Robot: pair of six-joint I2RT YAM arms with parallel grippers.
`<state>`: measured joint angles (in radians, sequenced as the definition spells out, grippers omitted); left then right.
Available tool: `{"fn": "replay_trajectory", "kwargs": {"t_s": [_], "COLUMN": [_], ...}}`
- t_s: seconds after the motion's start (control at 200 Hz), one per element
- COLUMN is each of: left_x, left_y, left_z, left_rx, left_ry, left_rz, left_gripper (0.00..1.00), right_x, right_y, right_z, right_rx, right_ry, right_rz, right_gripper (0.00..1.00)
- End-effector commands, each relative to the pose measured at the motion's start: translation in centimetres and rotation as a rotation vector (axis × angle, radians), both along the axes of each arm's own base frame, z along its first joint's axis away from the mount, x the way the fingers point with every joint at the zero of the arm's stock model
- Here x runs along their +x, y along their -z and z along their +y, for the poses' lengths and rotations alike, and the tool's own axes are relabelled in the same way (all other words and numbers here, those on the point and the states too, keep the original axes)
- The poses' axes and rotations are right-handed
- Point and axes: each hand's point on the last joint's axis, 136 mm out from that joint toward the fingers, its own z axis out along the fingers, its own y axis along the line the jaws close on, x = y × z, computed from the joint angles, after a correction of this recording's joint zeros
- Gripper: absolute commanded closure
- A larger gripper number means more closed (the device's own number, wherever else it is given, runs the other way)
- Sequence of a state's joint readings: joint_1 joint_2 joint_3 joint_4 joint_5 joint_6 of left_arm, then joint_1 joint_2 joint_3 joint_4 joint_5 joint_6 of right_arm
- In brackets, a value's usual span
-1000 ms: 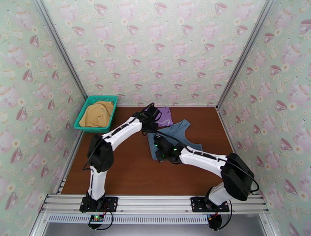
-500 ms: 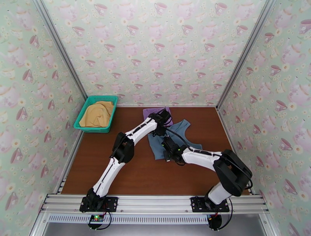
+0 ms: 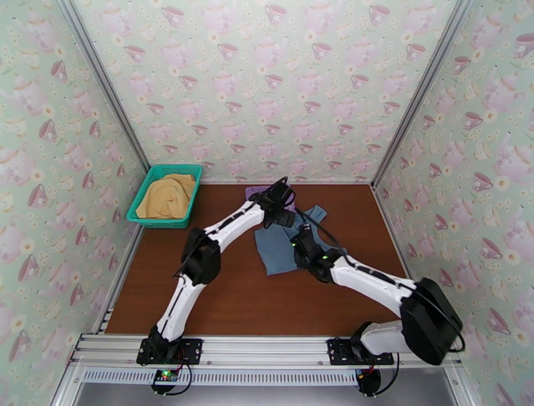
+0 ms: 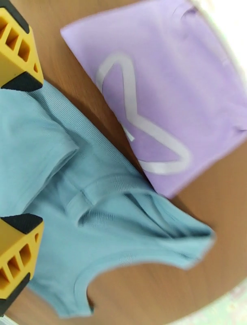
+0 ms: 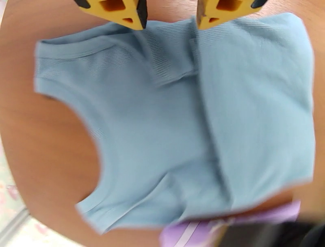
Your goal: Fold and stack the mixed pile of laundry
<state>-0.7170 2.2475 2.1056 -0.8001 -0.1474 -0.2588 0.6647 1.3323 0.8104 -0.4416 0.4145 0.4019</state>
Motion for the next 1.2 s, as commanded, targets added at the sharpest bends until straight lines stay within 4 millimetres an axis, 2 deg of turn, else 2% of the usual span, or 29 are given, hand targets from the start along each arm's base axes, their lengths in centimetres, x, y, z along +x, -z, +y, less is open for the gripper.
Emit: {"fn": "replay_trajectory", "kwargs": {"t_s": [0.0,0.02,0.05,0.075,0.12,0.19,0.316,0.431,0.526,0.626,0.786,0.896,0.967,1.022,1.107,1.162,1.197], "left_x": [-0.2,-0.5,-0.8,-1.1,-1.6,-2.1,-2.1,-1.5,-1.1,-0.8,0.0,0.3,0.3,0.4,0.7,0.9,1.0], "left_y": [-3.5,-2.9,-1.9,-0.9,0.9,3.8,7.7,10.5,12.1,13.5,15.3,15.5,14.9,13.7,10.2,6.7,4.2], "left_z": [2.0,2.5,3.1,3.6,4.2,4.9,5.7,6.0,6.0,5.4,3.6,1.5,0.2,-0.7,-1.4,-1.3,-0.9], "left_rx": [-0.011,-0.003,0.009,0.016,0.027,0.036,0.032,0.033,0.029,0.028,0.024,0.001,-0.014,-0.035,-0.072,-0.101,-0.119], "left_ry": [-0.062,-0.072,-0.084,-0.092,-0.106,-0.132,-0.175,-0.195,-0.195,-0.165,-0.073,0.016,0.073,0.102,0.115,0.107,0.095], "left_rz": [-0.091,-0.076,-0.051,-0.028,0.010,0.066,0.114,0.159,0.186,0.205,0.231,0.229,0.210,0.188,0.127,0.055,0.003], "left_gripper": [0.37,0.48,0.71,0.83,1.00,1.00,1.00,1.00,1.00,1.00,1.00,1.00,1.00,1.00,1.00,1.00,0.95], "right_x": [-0.8,-0.9,-0.9,-0.9,-0.9,-0.6,0.5,0.5,-0.5,-2.0,-4.7,-5.1,-4.2,-3.3,-1.6,-0.5,0.1], "right_y": [-0.1,-0.1,0.0,0.0,0.4,1.0,3.0,5.9,8.2,9.6,10.4,9.9,9.2,8.2,6.3,4.6,3.2], "right_z": [0.6,1.2,2.1,2.9,4.7,7.1,10.1,11.3,11.6,12.0,14.2,15.9,16.7,17.0,16.3,15.3,14.4], "right_rx": [0.022,0.043,0.078,0.105,0.173,0.262,0.356,0.395,0.422,0.439,0.494,0.557,0.588,0.567,0.477,0.430,0.408], "right_ry": [-0.064,-0.086,-0.110,-0.129,-0.173,-0.216,-0.240,-0.222,-0.201,-0.182,-0.182,-0.168,-0.160,-0.166,-0.186,-0.189,-0.190], "right_rz": [0.043,0.055,0.070,0.082,0.114,0.151,0.206,0.278,0.333,0.367,0.413,0.395,0.362,0.326,0.275,0.235,0.208], "right_gripper": [0.65,0.68,0.73,0.78,0.87,1.00,1.00,1.00,1.00,1.00,1.00,1.00,1.00,1.00,1.00,1.00,1.00]}}
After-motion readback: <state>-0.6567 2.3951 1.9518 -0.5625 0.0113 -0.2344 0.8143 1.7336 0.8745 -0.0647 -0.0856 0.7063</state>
